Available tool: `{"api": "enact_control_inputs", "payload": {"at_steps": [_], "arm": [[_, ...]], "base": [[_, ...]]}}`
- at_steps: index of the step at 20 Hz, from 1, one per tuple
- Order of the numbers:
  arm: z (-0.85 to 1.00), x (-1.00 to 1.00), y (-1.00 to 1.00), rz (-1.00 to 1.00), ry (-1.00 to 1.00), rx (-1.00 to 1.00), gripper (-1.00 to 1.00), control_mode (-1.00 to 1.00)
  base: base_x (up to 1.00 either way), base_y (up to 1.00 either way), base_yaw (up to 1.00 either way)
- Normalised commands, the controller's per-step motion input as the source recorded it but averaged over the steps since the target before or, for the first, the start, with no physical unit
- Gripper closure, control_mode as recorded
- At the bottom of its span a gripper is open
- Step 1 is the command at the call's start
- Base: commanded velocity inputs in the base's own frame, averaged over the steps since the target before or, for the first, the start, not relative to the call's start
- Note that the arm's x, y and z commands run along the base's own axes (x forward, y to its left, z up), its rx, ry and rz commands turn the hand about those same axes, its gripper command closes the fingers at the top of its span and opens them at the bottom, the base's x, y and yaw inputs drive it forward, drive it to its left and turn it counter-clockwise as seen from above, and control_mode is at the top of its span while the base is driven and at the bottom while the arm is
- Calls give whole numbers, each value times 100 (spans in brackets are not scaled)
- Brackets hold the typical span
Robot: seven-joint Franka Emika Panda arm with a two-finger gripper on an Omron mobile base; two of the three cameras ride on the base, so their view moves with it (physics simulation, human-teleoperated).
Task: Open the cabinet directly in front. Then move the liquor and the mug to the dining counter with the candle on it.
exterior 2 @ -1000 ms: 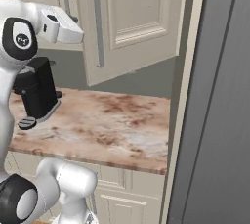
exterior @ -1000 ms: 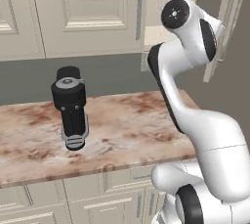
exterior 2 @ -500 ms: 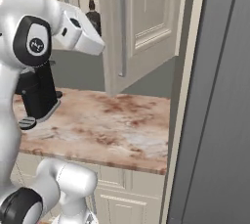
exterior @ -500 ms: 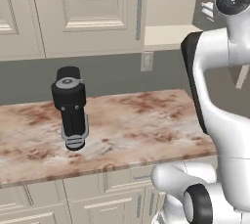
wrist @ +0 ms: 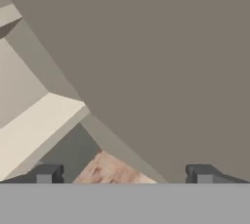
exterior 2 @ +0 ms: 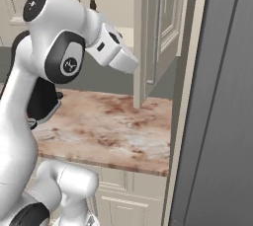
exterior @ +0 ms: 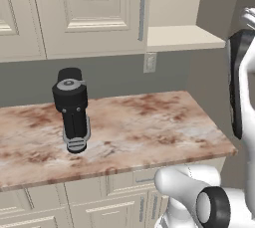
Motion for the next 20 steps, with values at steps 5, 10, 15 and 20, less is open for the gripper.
{"api": "enact_control_inputs", "payload": {"at_steps": [5, 10, 15, 20], "arm": [[-3, -3, -10, 3, -9, 0, -100, -100], [-16, -20, 64, 22, -8, -9, -100, -100], [0, -89, 60, 18, -23, -12, -100, -100], [2, -36, 78, 36, -53, -23, -100, -100]], "base": [[0, 0, 0], [0, 0, 0], [0, 0, 0], [0, 0, 0]]}}
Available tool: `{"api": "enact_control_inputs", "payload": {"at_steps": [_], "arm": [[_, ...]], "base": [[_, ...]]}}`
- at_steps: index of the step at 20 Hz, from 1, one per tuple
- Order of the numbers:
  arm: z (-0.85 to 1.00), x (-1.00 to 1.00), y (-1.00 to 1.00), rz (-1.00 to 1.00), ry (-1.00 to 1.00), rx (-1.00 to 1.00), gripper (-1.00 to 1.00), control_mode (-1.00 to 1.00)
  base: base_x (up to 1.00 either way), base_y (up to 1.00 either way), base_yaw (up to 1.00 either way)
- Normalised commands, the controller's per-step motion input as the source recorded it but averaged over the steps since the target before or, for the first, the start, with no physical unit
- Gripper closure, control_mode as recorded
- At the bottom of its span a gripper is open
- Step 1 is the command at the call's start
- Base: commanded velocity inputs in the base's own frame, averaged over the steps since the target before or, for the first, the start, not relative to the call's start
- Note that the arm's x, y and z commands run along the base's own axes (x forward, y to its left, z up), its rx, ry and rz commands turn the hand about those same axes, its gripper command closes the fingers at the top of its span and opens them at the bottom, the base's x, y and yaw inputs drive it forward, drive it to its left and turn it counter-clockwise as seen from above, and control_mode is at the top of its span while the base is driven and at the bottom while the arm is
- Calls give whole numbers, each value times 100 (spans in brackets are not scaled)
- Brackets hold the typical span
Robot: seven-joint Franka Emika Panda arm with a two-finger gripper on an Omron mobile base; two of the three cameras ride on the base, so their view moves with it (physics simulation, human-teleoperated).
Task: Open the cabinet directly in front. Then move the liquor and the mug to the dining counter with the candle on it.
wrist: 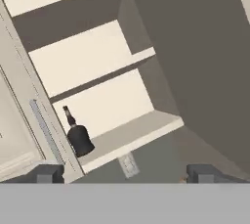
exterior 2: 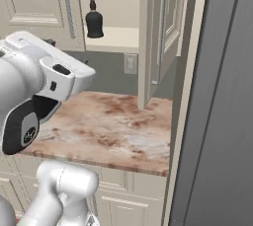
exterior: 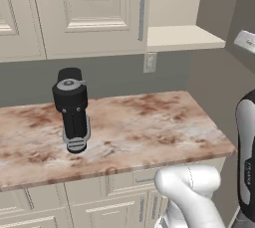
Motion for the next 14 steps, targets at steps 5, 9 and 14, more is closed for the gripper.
{"api": "enact_control_inputs", "payload": {"at_steps": [5, 9, 14], "arm": [[0, 0, 92, 36, -54, -19, -100, -100], [0, 22, 90, 21, -46, -14, -100, -100], [0, 28, 68, 10, -29, -9, -100, -100]], "base": [[0, 0, 0], [0, 0, 0], [0, 0, 0]]}}
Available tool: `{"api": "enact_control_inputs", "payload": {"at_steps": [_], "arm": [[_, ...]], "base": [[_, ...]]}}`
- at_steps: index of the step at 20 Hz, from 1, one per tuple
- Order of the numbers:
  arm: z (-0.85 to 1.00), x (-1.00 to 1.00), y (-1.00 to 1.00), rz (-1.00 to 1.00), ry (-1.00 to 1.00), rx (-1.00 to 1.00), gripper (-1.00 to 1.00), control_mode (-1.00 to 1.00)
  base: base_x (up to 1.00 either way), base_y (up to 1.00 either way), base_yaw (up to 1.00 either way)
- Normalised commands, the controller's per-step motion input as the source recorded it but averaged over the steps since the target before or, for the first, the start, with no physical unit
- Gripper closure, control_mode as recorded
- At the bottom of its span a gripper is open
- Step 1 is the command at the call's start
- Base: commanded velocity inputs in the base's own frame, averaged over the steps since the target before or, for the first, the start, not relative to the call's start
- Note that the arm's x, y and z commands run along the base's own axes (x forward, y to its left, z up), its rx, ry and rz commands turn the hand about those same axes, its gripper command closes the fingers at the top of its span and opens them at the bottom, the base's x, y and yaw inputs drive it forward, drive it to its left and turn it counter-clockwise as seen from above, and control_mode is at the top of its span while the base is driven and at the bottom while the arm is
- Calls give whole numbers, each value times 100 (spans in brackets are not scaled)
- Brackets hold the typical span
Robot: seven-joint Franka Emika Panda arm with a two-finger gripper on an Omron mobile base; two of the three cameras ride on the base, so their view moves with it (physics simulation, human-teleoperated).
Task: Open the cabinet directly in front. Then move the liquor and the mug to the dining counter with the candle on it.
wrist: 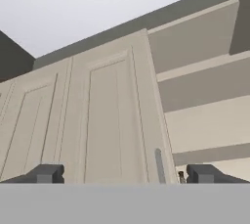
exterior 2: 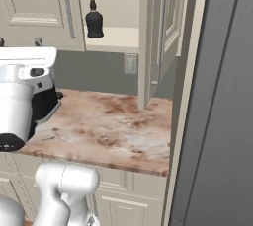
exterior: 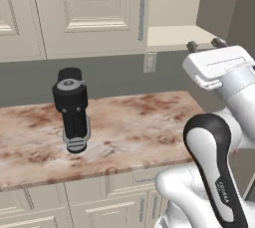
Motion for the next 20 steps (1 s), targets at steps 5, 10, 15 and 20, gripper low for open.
{"api": "enact_control_inputs", "payload": {"at_steps": [5, 10, 15, 20], "arm": [[0, 35, 26, -1, 0, -2, -100, -100], [0, 62, 28, -7, 5, 0, -100, -100], [0, 66, 12, -9, 6, 0, -100, -100], [0, 63, 0, -10, 2, 0, -100, -100]], "base": [[0, 0, 0], [0, 0, 0], [0, 0, 0], [0, 0, 0]]}}
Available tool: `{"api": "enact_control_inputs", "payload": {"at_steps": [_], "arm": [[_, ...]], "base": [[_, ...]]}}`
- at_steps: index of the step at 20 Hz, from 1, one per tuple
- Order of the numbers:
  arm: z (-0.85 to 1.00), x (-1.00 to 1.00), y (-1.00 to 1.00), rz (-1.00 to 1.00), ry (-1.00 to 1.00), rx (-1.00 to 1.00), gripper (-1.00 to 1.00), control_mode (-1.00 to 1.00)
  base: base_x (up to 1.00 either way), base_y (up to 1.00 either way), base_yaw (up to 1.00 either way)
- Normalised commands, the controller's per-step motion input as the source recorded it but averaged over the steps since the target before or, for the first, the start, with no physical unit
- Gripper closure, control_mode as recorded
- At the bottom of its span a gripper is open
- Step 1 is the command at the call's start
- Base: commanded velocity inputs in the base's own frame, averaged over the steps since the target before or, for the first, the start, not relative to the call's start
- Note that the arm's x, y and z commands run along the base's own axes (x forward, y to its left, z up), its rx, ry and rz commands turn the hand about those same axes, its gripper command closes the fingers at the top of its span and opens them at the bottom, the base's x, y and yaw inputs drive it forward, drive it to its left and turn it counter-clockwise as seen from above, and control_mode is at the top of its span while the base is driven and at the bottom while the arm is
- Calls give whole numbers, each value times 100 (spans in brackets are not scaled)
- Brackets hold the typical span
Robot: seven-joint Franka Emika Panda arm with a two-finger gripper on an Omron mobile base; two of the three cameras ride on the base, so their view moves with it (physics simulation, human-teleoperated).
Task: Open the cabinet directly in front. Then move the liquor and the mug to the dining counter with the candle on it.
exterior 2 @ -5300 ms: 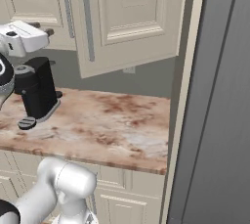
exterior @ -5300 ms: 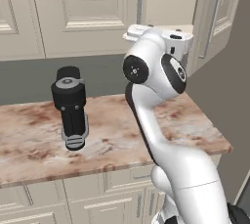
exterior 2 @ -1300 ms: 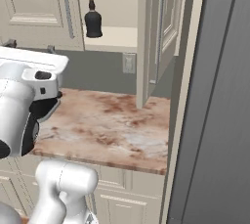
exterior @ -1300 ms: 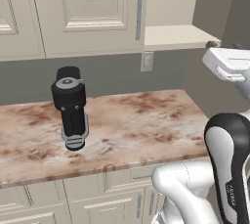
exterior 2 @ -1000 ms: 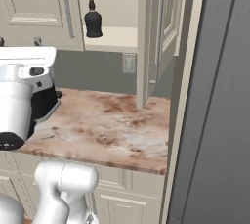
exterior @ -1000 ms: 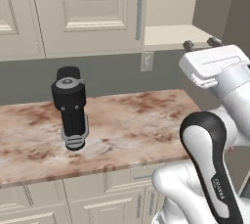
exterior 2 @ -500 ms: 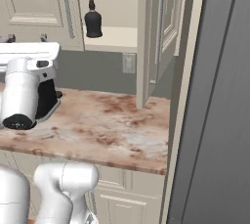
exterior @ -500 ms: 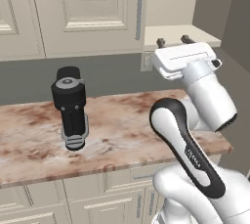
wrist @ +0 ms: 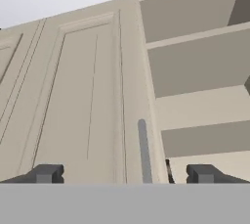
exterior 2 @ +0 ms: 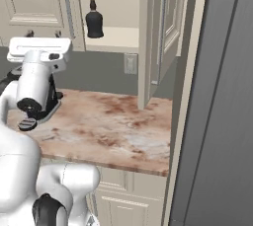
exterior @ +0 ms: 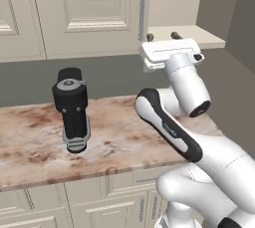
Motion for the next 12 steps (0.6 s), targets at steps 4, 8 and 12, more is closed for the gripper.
{"api": "enact_control_inputs", "payload": {"at_steps": [4, 8, 12], "arm": [[0, 75, 0, -2, 2, 0, -100, -100], [0, 75, 0, 0, 4, 0, -100, -100], [0, 72, 0, 0, 6, 0, -100, -100]], "base": [[0, 0, 0], [0, 0, 0], [0, 0, 0]]}}
